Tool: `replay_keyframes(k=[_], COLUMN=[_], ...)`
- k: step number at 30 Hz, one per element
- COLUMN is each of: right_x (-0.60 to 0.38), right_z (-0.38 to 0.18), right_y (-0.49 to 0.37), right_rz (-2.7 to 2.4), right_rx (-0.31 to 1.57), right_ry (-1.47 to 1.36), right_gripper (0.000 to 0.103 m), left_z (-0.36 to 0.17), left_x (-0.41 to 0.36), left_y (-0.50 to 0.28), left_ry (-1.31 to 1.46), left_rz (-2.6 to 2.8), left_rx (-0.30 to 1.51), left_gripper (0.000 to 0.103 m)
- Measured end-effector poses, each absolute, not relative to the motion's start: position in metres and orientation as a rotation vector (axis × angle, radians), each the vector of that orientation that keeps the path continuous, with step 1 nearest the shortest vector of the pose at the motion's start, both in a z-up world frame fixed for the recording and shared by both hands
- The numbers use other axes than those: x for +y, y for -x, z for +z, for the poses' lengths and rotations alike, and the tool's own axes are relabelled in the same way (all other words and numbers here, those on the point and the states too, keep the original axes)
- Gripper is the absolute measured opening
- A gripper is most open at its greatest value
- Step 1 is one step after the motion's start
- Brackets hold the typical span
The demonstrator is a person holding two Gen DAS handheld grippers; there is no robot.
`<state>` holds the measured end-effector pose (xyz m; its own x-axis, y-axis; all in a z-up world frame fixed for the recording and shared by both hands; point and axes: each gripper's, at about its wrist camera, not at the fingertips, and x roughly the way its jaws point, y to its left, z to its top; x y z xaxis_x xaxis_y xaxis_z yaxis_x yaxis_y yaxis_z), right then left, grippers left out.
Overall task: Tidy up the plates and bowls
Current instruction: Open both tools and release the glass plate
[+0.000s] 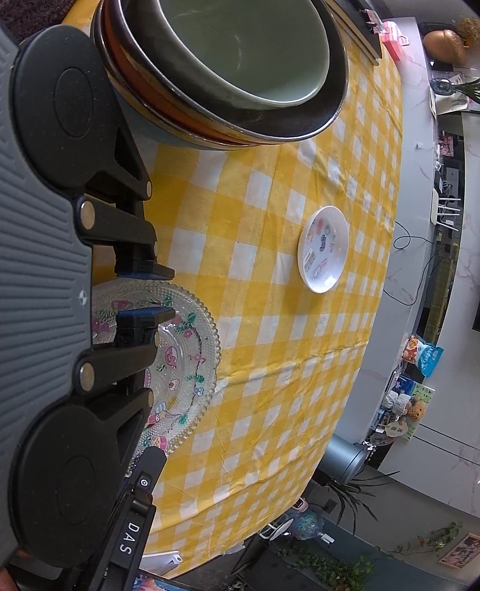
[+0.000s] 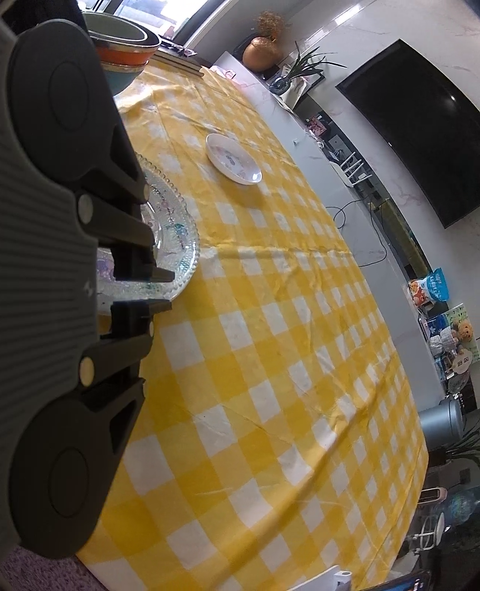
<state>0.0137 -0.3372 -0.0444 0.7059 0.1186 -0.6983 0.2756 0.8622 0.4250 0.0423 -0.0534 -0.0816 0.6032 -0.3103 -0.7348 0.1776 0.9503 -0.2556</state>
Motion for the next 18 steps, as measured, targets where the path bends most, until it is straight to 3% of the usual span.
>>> replay_keyframes(k=[18], right_x=[-0.313], right_z=[-0.044], right_y=[-0.01], right_rz=[-0.125], right_rx=[0.765], right_ry=[-0.288], right_gripper=[0.006], left_z=[-0.081], left_x=[-0.066], left_y=[-0.034], left_ry=[0.027], left_rz=[-0.293], left_rx=[0.832], left_gripper=[0.016])
